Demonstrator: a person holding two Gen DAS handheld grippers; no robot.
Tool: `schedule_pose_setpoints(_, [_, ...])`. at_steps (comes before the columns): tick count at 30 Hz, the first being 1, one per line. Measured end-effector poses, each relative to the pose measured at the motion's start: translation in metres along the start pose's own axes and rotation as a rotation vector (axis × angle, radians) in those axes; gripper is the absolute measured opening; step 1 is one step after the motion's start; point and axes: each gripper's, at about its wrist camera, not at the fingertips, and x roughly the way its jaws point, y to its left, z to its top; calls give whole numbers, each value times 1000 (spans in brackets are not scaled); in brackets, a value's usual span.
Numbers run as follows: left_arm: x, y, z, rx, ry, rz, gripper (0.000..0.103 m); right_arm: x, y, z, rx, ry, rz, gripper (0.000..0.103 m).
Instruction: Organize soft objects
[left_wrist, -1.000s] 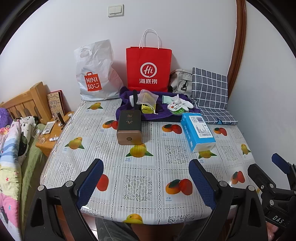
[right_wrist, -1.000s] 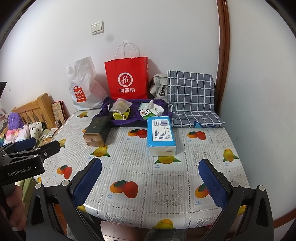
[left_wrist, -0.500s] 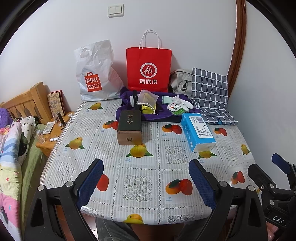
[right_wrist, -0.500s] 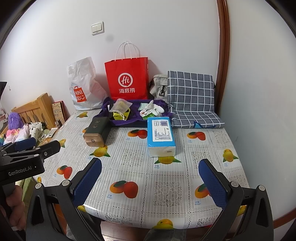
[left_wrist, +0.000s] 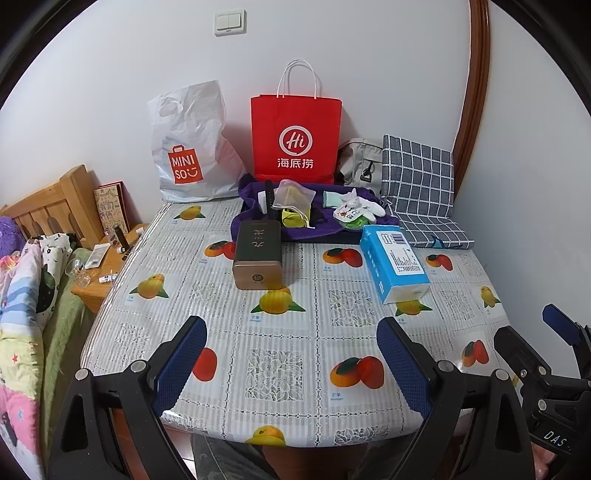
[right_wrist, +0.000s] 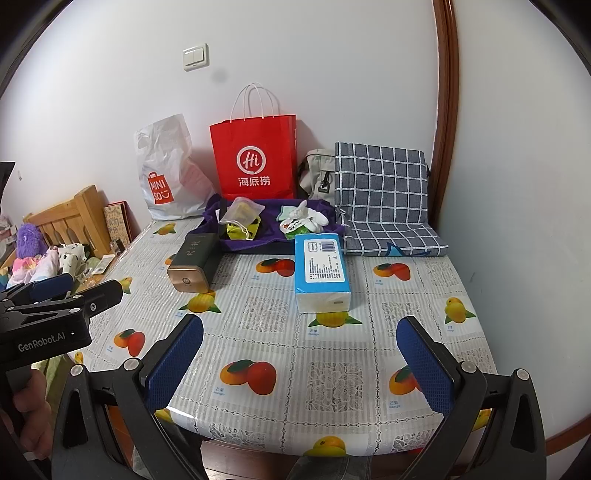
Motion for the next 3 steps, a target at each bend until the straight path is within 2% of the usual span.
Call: schedule_pose_setpoints(3, [1,1,1,-3,2,0,93,0,0,3,-3,2,2,103])
